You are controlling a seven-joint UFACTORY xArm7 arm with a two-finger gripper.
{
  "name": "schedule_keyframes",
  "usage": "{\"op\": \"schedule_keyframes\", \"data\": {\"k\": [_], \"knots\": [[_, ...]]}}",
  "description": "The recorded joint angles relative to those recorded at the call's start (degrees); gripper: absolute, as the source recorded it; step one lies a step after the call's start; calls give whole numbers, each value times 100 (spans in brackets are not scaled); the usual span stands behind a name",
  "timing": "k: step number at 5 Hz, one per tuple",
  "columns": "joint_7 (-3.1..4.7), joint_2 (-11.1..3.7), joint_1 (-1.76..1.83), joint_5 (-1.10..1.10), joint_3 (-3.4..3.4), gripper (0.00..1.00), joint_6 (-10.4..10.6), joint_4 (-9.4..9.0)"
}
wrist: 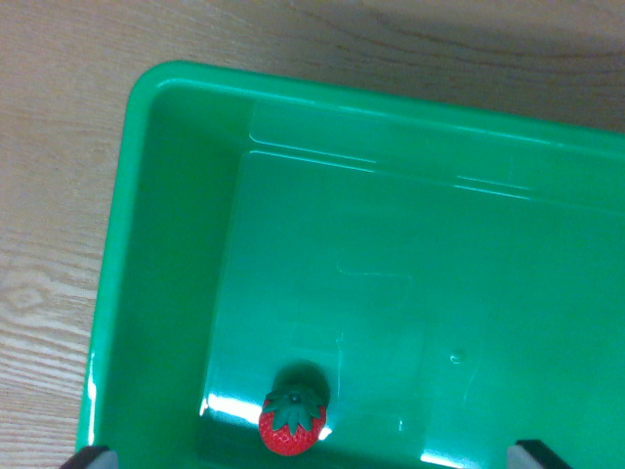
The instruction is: Pick fruit
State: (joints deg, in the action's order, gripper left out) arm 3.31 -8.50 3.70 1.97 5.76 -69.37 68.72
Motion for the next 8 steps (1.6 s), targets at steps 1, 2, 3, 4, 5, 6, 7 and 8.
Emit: {"op": "schedule_keyframes", "data": {"k": [1,2,3,4,5,6,7,8], "knots": [[0,0,0,0,0,0,0,0],[-24,-56,19,-34,25,0,268,-270],[-24,-56,19,-34,25,0,268,-270],[-48,-111,37,-68,50,0,532,-534],[-48,-111,37,-68,50,0,532,-534],[-72,-165,55,-101,74,0,791,-795],[-72,-165,55,-101,74,0,791,-795],[-93,-213,71,-130,95,0,1022,-1027]]}}
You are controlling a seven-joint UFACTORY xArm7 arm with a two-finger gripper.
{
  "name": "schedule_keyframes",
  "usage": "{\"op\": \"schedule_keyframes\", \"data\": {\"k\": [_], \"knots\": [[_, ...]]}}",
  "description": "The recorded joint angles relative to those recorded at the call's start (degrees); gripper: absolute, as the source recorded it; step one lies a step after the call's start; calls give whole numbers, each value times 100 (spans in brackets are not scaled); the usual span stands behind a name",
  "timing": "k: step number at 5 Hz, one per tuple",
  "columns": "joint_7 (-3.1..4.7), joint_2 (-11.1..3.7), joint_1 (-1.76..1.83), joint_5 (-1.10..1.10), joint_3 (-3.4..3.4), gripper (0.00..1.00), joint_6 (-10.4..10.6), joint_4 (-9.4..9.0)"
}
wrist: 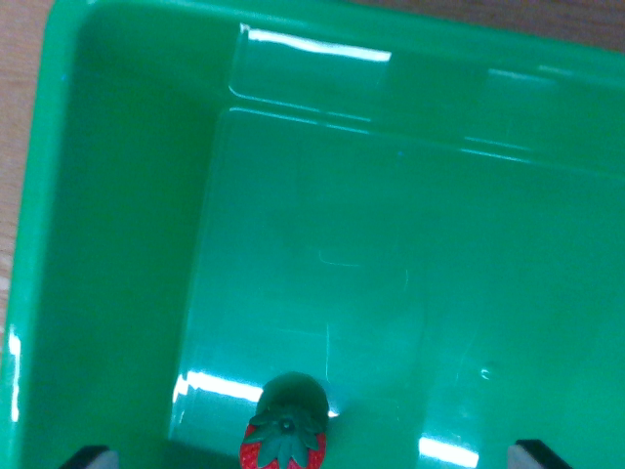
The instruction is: Pick fruit
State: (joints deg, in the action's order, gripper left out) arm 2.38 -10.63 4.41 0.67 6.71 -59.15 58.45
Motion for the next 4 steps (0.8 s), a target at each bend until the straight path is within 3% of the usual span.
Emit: {"op": "schedule_keyframes", "data": {"k": [1,2,3,4], "knots": [[0,0,0,0,0,0,0,0],[-21,-49,16,-30,22,0,234,-235],[-21,-49,16,-30,22,0,234,-235],[-40,-93,31,-57,42,0,444,-447]]}}
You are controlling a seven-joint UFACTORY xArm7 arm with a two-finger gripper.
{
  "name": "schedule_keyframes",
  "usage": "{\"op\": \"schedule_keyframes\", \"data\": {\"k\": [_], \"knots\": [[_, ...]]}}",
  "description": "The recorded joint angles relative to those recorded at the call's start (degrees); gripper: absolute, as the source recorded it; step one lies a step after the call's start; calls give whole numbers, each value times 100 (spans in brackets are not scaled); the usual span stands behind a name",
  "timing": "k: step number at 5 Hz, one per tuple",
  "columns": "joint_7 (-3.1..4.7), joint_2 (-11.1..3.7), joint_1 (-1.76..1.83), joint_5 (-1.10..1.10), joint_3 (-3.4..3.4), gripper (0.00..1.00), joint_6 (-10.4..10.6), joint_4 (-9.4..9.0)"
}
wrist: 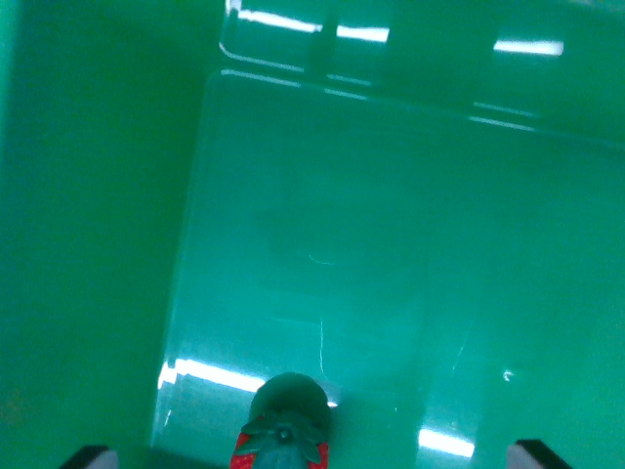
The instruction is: Pick fruit
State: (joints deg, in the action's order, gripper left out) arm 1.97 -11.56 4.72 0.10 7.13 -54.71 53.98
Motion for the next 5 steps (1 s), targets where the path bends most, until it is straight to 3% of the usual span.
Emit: {"op": "schedule_keyframes", "data": {"k": [1,2,3,4,5], "knots": [[0,0,0,0,0,0,0,0],[-17,-38,13,-23,17,0,182,-183],[-17,-38,13,-23,17,0,182,-183],[-32,-73,24,-44,33,0,348,-350],[-32,-73,24,-44,33,0,348,-350]]}}
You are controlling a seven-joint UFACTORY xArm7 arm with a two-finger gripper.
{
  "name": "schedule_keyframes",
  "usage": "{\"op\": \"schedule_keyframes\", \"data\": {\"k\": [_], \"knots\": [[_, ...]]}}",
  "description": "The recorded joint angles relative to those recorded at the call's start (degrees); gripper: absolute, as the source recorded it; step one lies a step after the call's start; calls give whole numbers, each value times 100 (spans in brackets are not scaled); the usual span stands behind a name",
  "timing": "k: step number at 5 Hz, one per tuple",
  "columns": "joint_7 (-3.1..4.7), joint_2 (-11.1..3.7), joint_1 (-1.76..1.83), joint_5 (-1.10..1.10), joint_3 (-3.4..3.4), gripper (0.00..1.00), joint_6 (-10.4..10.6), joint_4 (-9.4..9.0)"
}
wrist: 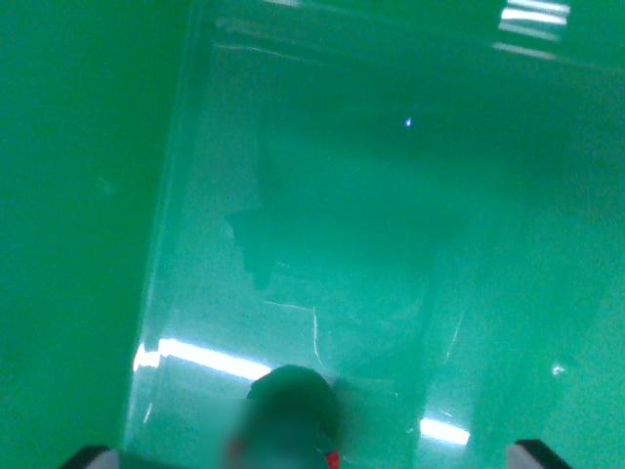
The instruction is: Pick fruit
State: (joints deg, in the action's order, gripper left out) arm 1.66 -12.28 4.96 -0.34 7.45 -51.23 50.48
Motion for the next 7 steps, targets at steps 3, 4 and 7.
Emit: {"op": "schedule_keyframes", "data": {"k": [3,4,7], "knots": [[-22,-50,16,-30,22,0,239,-240],[-22,-50,16,-30,22,0,239,-240],[-32,-72,24,-44,32,0,346,-348]]}}
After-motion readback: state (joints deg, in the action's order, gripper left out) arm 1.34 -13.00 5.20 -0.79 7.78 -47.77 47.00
